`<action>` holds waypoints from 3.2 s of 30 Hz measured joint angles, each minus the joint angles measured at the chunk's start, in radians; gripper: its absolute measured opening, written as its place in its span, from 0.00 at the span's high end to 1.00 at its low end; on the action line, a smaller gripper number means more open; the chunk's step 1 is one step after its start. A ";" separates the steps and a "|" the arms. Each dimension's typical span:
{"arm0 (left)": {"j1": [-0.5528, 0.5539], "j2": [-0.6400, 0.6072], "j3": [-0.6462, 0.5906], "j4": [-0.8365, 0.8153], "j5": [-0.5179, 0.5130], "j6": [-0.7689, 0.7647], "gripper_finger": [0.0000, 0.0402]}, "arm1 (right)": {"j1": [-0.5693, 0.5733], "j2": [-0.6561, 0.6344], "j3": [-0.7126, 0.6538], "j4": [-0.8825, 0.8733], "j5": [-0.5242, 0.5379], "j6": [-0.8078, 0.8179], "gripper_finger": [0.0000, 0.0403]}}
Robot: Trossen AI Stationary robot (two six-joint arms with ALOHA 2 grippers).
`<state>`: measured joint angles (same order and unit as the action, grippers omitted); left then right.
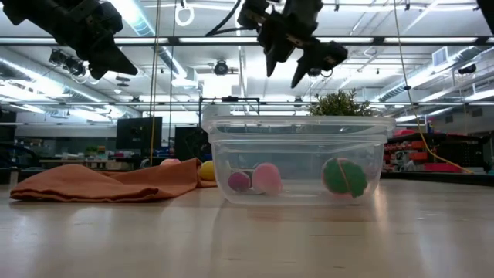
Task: Pick and placing Produce into tupperware
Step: Put the pink peach into the transparent bin
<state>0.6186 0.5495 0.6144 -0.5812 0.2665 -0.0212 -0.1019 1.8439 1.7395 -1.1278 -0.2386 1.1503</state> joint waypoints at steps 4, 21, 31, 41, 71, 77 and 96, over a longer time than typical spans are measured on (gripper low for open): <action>0.000 0.000 0.000 0.000 0.000 -0.020 0.94 | -0.064 0.000 0.016 -0.011 -0.005 -0.094 0.60; 0.000 0.000 0.000 0.001 0.000 -0.081 0.95 | -0.234 0.001 0.022 -0.067 -0.062 -0.448 0.61; 0.000 0.000 0.000 0.064 0.000 -0.149 0.97 | -0.334 0.077 0.073 -0.007 -0.090 -0.606 0.61; 0.000 0.001 0.000 0.082 0.000 -0.191 0.95 | -0.383 0.360 0.523 -0.104 -0.067 -0.868 0.61; 0.000 0.001 0.000 0.082 0.000 -0.228 0.97 | -0.261 0.447 0.595 0.153 0.055 -1.332 0.61; 0.000 0.001 0.000 0.082 0.000 -0.227 0.94 | -0.262 0.448 0.595 0.325 0.068 -1.263 0.61; -0.001 0.000 0.000 0.074 0.000 -0.222 0.94 | -0.226 0.589 0.594 0.284 0.028 -1.271 0.61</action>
<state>0.6174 0.5499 0.6144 -0.5076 0.2668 -0.2432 -0.3283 2.4332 2.3333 -0.8436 -0.2107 -0.1206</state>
